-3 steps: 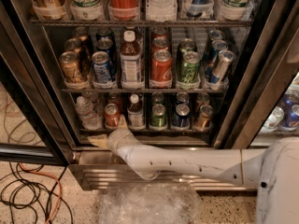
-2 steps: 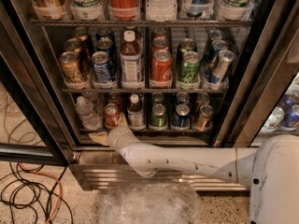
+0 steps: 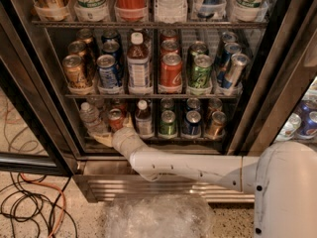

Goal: Pick coke can from bottom shelf of fridge

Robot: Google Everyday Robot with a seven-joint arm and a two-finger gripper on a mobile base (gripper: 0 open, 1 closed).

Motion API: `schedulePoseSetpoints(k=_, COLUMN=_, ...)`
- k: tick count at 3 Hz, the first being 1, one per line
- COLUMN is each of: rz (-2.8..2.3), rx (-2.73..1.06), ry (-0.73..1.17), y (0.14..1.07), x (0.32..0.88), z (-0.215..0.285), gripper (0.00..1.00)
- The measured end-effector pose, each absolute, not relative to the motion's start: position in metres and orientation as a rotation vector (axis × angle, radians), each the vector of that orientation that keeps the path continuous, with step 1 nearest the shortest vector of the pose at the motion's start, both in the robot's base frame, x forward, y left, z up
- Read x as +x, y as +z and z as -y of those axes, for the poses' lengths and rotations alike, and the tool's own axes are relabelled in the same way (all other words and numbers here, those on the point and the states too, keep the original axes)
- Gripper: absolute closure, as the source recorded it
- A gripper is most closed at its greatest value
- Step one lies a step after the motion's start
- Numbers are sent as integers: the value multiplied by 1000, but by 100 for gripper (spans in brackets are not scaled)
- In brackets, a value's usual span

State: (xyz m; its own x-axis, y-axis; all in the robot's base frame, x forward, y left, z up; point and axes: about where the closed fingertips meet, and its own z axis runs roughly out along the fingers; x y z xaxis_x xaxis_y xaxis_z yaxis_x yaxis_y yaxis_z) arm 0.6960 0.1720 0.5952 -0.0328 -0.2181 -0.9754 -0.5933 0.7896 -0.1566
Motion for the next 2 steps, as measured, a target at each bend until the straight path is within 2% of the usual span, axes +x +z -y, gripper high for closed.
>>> schedulePoseSetpoints(k=1, rz=-1596, rx=-663, ry=337, y=597, x=700, z=-175, gripper=31)
schedulePoseSetpoints(k=2, rz=-1601, rx=-663, ry=334, y=598, x=697, z=-175, gripper=54)
